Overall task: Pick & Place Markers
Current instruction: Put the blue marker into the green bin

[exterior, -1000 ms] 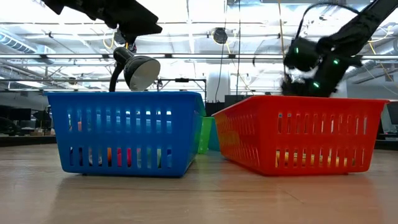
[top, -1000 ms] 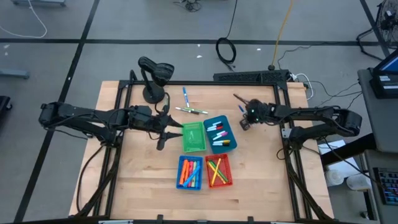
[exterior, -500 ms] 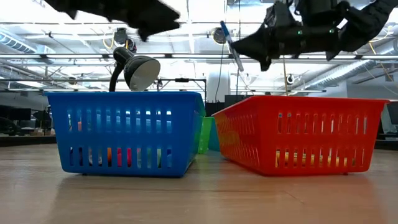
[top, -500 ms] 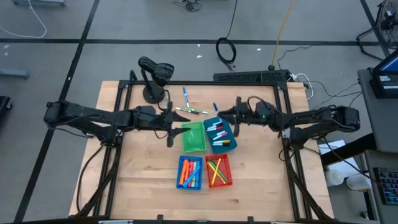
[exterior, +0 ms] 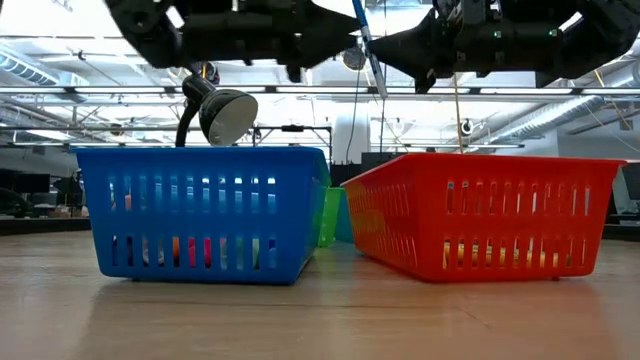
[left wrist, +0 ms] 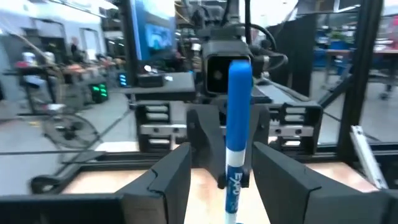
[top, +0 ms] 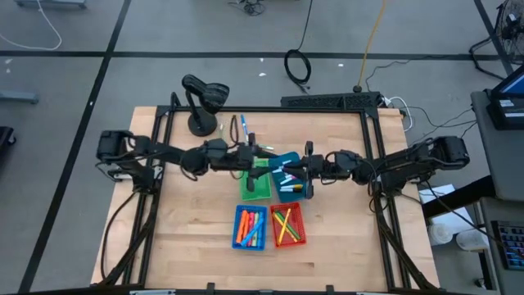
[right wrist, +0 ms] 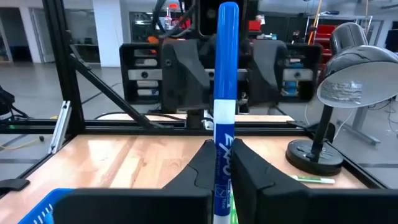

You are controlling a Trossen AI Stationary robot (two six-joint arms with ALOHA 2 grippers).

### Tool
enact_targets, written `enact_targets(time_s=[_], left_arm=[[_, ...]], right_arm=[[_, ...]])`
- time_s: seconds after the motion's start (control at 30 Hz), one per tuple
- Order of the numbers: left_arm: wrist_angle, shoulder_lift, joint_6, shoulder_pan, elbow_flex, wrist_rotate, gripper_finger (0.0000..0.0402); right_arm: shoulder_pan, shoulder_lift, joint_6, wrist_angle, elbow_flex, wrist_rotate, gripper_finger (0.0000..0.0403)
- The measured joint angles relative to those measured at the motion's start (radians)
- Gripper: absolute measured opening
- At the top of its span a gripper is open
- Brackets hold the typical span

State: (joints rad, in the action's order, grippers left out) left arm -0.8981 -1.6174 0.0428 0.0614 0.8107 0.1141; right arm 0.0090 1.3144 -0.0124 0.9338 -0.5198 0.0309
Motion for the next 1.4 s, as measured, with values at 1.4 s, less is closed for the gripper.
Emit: enact_targets(time_s=[1.4], left_arm=[[0.107,0.234,-0.263,-0.027,-0.391,-0.099,0.0036]], right_arm=[[-0.003,-0.001,0.002,-0.026,-0.002,0.005,0.0094]])
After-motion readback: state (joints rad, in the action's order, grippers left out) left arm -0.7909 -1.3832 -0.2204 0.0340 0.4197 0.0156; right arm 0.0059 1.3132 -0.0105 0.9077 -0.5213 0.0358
